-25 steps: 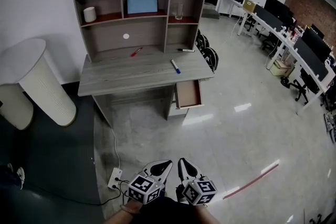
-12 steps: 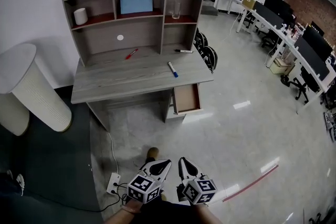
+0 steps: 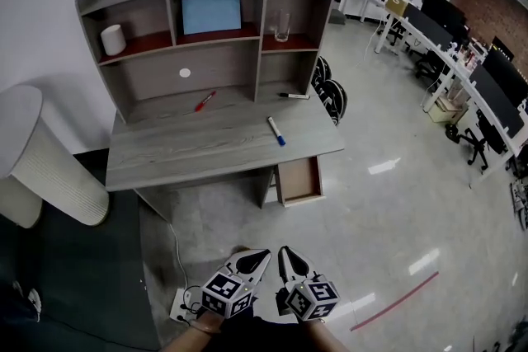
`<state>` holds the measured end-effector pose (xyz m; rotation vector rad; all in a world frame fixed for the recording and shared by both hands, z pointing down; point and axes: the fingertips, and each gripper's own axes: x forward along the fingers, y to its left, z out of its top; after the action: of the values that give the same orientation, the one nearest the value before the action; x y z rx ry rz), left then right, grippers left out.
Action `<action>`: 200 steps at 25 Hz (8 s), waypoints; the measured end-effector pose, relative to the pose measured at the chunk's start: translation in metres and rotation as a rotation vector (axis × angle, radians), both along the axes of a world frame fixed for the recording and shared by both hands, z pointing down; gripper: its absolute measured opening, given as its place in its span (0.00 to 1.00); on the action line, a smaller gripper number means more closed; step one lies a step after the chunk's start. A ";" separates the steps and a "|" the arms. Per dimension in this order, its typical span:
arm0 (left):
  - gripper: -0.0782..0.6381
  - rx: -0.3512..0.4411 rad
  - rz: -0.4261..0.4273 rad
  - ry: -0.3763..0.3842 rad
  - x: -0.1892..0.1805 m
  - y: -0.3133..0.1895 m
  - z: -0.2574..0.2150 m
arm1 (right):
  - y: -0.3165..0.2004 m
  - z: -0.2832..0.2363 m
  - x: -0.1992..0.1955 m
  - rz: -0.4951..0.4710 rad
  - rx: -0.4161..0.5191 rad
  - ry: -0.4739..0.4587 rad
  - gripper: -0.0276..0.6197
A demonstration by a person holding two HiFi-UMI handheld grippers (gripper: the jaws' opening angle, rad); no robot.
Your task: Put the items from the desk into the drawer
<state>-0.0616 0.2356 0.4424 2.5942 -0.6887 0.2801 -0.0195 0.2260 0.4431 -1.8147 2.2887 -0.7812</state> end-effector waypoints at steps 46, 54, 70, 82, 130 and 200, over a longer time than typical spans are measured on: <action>0.11 -0.032 0.092 -0.004 0.024 -0.270 0.009 | -0.259 0.006 0.040 0.093 -0.039 0.124 0.06; 0.11 -0.049 0.040 0.018 0.038 -0.301 0.010 | -0.298 0.005 0.057 0.075 -0.050 0.153 0.06; 0.11 -0.111 -0.061 -0.034 0.076 -0.369 0.045 | -0.369 0.051 0.085 -0.051 -0.171 0.198 0.19; 0.11 -0.182 -0.148 -0.078 0.080 -0.406 0.077 | -0.413 0.087 0.089 -0.150 -0.289 0.213 0.33; 0.11 -0.243 -0.257 -0.074 0.066 -0.444 0.097 | -0.441 0.143 0.085 -0.246 -0.551 0.367 0.16; 0.11 -0.164 0.117 -0.199 0.172 -0.207 0.087 | -0.196 0.118 0.165 0.010 -0.484 0.151 0.16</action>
<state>0.1102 0.0286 0.5297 2.4739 -0.5556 0.6127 0.1460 0.0303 0.5616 -2.1359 2.3225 -1.3341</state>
